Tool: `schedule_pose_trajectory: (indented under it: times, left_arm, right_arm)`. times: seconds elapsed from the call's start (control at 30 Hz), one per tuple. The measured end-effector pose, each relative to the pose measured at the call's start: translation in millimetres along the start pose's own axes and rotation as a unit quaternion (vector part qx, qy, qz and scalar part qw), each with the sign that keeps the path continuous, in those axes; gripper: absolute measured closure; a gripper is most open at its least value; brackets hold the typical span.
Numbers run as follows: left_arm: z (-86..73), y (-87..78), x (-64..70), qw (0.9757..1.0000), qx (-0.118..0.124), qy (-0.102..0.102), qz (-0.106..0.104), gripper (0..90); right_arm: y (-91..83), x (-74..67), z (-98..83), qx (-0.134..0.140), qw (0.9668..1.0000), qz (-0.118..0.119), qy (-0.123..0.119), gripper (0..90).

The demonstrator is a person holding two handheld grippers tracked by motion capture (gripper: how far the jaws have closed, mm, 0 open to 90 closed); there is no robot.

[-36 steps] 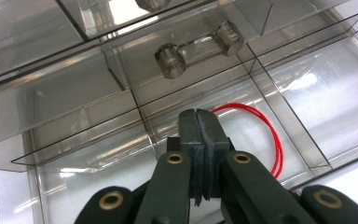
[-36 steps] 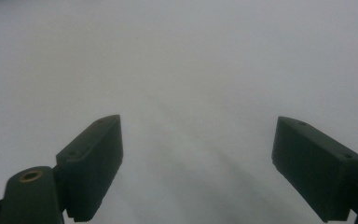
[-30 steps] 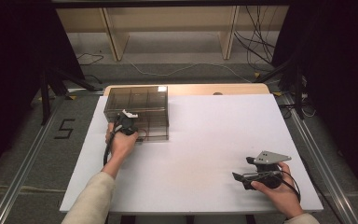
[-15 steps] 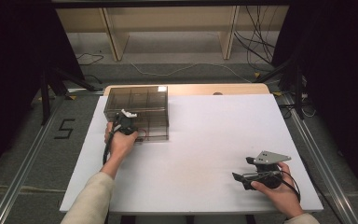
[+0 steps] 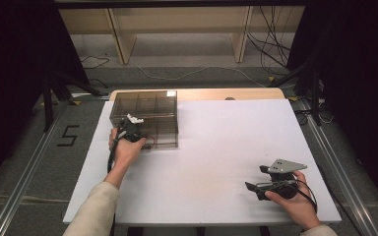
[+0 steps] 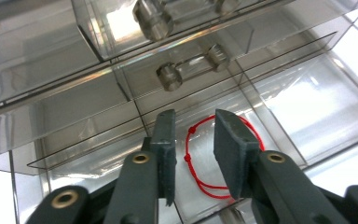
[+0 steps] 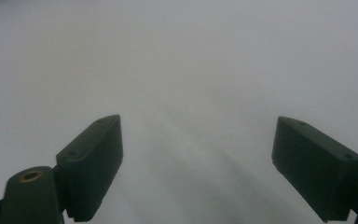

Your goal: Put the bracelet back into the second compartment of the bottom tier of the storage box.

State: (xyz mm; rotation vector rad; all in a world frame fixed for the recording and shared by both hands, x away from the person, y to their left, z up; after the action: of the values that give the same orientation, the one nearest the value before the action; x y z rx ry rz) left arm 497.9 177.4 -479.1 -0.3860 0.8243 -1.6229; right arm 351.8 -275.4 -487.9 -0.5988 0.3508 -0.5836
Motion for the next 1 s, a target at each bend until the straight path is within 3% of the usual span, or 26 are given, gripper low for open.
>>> schedule_pose_trajectory:
  times: [0.73,1.0]
  left_arm:
    - [8.0,-29.7,2.2,0.9995,0.025,-0.016,-0.008,33.0]
    - [8.0,-44.3,6.3,0.9983,0.038,-0.014,-0.042,25.1]
  right_arm:
    - [-0.2,-0.2,0.0,0.003,1.0,0.001,-0.002,17.0]
    - [-0.3,-0.2,-0.3,0.005,1.0,0.0,0.001,16.9]
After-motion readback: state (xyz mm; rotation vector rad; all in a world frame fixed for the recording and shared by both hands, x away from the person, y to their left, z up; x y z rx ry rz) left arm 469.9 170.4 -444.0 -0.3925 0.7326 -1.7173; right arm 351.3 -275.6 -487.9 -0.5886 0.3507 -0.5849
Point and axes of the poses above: each handheld gripper's, and its own axes: y roughly forward along the jaws, z roughly out of its top, x roughly to its right, the point moved 2 cm from there along y, roughly forward along the jaws, and after that the axes turned 10 degrees about z, right-handed, at the moved point
